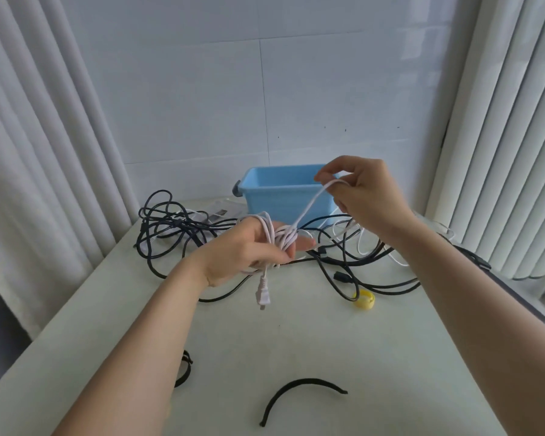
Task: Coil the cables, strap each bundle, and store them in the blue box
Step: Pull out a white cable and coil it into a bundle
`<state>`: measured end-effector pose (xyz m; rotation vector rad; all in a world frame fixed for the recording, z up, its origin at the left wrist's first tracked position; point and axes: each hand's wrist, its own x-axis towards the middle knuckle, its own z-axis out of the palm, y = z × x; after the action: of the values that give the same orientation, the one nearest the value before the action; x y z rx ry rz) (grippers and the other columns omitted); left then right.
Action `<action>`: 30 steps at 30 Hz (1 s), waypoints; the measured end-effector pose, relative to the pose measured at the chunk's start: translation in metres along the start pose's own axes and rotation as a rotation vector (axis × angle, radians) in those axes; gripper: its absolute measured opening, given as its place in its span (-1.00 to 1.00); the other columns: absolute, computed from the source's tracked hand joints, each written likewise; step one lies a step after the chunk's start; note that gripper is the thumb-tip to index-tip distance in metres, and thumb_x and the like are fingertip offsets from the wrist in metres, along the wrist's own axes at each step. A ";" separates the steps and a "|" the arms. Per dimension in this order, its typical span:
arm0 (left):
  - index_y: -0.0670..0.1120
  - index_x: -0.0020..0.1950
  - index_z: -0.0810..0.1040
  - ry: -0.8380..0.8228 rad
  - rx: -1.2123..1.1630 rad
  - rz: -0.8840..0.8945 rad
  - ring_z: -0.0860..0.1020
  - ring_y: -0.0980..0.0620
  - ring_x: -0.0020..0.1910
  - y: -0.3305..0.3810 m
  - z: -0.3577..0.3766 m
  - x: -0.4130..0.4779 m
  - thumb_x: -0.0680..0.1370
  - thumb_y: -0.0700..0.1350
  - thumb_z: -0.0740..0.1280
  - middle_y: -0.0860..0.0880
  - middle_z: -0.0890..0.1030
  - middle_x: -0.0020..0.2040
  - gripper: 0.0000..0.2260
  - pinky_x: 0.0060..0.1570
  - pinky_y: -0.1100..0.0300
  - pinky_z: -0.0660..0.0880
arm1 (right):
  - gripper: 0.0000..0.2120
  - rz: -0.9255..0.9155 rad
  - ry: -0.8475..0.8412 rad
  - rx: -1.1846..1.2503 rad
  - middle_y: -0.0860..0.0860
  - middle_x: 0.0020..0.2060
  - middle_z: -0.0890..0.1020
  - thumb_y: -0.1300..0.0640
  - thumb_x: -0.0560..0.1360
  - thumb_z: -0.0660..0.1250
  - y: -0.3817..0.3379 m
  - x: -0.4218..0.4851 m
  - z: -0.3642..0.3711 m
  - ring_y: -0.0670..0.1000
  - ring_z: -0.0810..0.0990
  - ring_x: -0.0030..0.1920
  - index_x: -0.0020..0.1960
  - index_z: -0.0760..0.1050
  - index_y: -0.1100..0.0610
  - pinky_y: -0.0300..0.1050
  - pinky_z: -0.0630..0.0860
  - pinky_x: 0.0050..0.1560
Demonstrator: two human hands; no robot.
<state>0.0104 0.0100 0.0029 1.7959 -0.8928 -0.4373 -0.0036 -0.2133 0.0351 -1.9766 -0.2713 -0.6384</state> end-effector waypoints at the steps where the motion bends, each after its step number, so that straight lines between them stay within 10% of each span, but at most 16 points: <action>1: -0.33 -0.08 0.52 -0.029 -0.079 0.026 0.57 -0.08 0.33 0.002 -0.001 -0.002 0.50 -0.37 0.27 -0.18 0.65 0.23 -0.95 0.34 -0.08 0.45 | -0.90 0.031 0.022 0.028 0.06 -0.48 0.42 0.16 0.55 0.40 0.005 0.002 -0.001 -0.10 0.21 -0.56 -0.13 0.62 0.14 -0.31 0.19 -0.53; 8: -0.13 -0.05 0.51 -0.303 -0.500 0.249 0.65 -0.10 -0.20 0.011 0.000 -0.006 0.40 -0.33 0.23 -0.15 0.65 -0.20 -0.81 0.13 -0.06 0.55 | -0.88 0.110 0.053 0.006 0.12 -0.45 0.48 0.13 0.50 0.46 0.038 0.008 0.000 -0.08 0.29 -0.52 -0.17 0.63 0.17 -0.23 0.26 -0.45; 12: -0.18 0.03 0.49 -0.330 -0.801 0.413 0.67 -0.13 -0.08 0.013 0.003 -0.002 0.40 -0.46 0.09 -0.16 0.65 -0.10 -0.66 0.19 -0.03 0.53 | -0.88 0.055 -0.131 -0.249 0.07 -0.40 0.63 0.13 0.53 0.41 0.057 -0.003 0.023 0.09 0.59 -0.41 -0.20 0.59 0.07 -0.06 0.57 -0.32; 20: -0.07 -0.01 0.43 0.218 -0.874 0.581 0.47 -0.11 0.43 0.022 -0.014 0.001 0.39 -0.48 0.10 -0.08 0.58 0.33 -0.63 0.30 0.06 0.48 | -0.77 -0.213 -0.498 -0.804 -0.07 -0.11 0.65 0.09 0.47 0.43 0.074 -0.035 0.078 0.05 0.57 -0.01 0.11 0.53 -0.03 -0.04 0.29 0.23; 30: -0.05 0.20 0.56 0.680 -0.215 0.185 0.55 0.23 0.26 -0.020 -0.036 0.001 0.30 -0.35 0.33 0.05 0.59 0.32 -0.51 0.16 0.24 0.50 | -0.73 -0.353 -0.714 -0.748 -0.14 -0.27 0.54 0.32 0.45 0.27 0.015 -0.042 0.063 -0.02 0.49 -0.19 -0.15 0.43 -0.07 -0.09 0.32 0.11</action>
<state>0.0417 0.0361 -0.0011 1.4928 -0.4978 0.1922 -0.0116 -0.1617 -0.0213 -2.8766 -0.9379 -0.2186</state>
